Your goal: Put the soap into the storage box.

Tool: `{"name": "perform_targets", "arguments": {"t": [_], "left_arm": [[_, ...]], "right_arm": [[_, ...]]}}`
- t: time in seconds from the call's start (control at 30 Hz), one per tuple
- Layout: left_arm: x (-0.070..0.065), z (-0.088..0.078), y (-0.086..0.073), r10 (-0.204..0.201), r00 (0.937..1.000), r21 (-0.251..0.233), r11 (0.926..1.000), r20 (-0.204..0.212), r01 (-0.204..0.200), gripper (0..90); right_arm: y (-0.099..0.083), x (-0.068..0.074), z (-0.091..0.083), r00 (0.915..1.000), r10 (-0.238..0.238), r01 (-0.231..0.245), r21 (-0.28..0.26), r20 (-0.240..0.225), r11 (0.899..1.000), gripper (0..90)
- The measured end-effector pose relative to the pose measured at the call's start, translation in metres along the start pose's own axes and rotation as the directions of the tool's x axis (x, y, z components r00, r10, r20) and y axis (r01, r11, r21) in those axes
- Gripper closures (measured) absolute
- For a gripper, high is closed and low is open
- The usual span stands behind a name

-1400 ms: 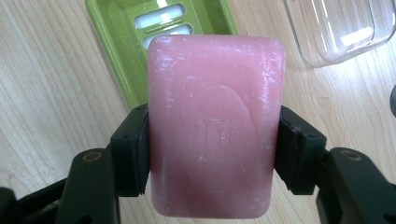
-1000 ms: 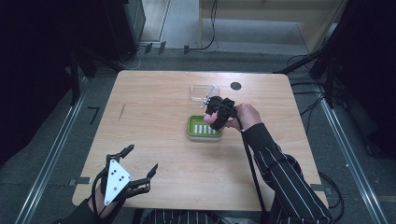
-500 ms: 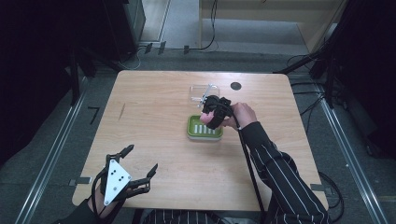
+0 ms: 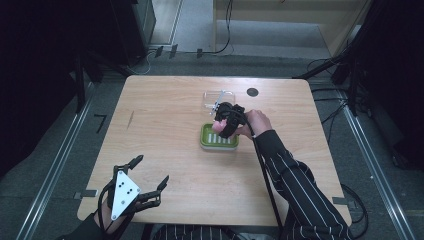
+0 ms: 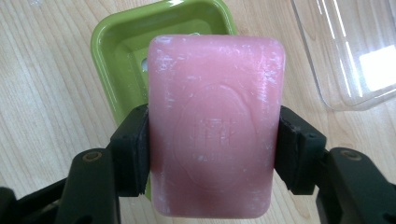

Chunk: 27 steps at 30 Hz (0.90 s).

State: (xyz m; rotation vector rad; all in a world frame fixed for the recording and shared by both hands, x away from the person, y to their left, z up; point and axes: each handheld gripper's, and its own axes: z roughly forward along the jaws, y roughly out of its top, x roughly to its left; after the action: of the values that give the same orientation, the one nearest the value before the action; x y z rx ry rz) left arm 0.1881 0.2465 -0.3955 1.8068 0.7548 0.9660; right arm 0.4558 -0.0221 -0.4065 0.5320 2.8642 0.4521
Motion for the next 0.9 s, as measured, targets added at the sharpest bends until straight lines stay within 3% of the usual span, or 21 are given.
{"name": "perform_targets", "arguments": {"t": [0.9], "left_arm": [[0.0, 0.0, 0.0, -0.003, 1.0, 0.0, 1.0, 0.0, 0.003, 13.3]], "right_arm": [[0.004, -0.004, 0.027, 0.9981, 0.001, -0.001, 0.009, -0.061, 1.0, 38.5]]}}
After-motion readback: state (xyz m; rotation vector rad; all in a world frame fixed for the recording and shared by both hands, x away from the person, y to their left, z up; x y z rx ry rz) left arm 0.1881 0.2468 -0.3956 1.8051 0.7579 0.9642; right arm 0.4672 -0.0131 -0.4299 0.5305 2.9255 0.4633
